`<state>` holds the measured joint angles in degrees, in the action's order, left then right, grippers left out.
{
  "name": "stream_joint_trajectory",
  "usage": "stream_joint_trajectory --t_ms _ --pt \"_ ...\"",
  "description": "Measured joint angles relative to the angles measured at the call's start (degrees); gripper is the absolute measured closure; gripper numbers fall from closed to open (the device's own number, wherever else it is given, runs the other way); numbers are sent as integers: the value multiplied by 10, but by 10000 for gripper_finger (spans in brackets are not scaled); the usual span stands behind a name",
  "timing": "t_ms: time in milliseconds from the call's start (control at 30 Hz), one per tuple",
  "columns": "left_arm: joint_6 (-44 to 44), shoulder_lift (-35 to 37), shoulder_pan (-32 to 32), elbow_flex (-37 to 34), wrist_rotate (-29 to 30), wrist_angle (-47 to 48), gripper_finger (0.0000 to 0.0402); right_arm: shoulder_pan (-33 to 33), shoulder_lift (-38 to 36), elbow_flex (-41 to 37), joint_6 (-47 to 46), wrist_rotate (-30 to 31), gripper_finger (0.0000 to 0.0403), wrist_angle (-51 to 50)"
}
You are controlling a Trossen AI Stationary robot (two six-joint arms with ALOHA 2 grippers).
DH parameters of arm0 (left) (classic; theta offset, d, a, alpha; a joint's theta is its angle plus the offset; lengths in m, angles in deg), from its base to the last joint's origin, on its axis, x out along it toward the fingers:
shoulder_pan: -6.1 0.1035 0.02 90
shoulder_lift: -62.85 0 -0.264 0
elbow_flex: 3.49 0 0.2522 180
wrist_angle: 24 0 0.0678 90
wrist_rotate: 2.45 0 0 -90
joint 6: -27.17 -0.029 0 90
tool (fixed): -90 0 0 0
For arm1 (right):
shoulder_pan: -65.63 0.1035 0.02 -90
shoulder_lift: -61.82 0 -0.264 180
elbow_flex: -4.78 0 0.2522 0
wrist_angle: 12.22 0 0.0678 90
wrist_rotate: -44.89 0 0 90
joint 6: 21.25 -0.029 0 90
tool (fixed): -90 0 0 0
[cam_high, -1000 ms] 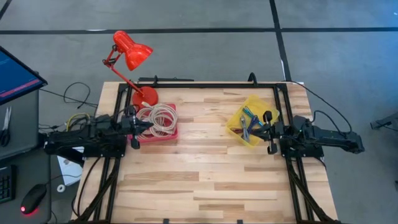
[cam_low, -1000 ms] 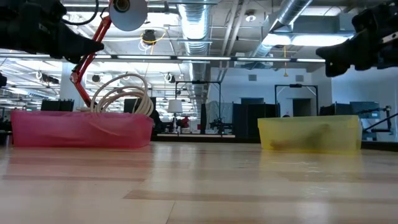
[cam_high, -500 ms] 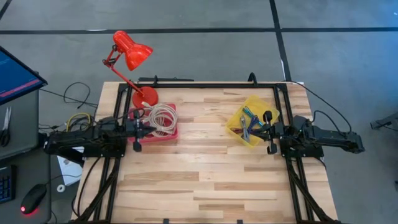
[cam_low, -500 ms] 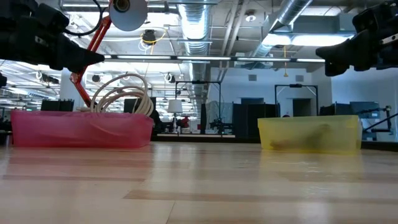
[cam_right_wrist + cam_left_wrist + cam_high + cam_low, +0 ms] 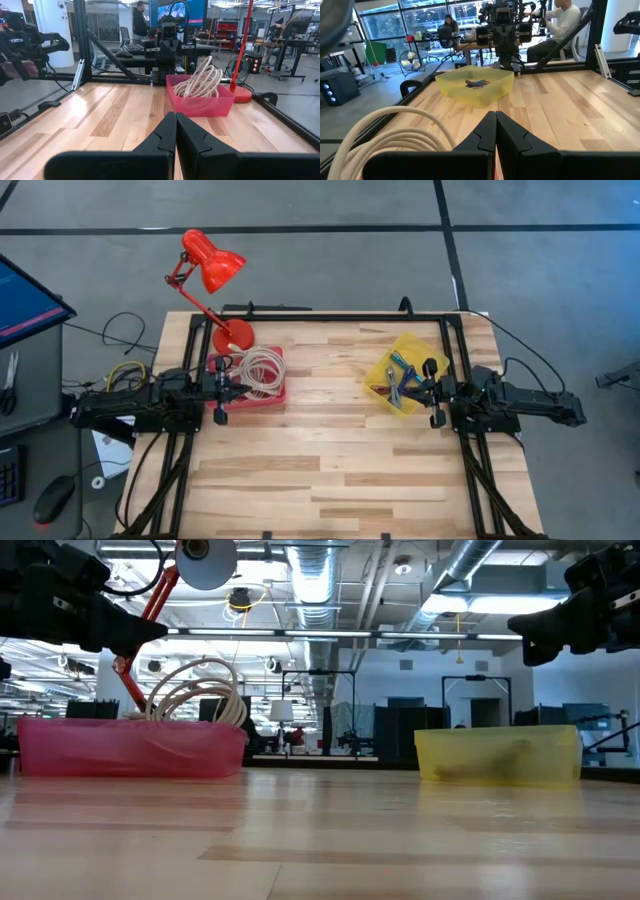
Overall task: Pick & Place USB Port
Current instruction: Return to Home Position
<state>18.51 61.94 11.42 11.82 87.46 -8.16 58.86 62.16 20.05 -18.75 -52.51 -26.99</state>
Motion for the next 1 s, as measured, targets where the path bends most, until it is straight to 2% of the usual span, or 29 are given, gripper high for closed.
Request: stream_joint_trajectory --t_ms 167,300,667,1000 --pt "2 0 0 0 0 0 395 0 0 0 0 0 403 0" --pt "2 0 0 0 0 -1 395 -1 0 0 77 18 403 0" --pt "2 0 0 -1 0 -4 395 -1 0 -1 -70 30 403 0" --pt "2 0 0 -1 1 -5 395 -1 0 -1 -75 30 403 0"
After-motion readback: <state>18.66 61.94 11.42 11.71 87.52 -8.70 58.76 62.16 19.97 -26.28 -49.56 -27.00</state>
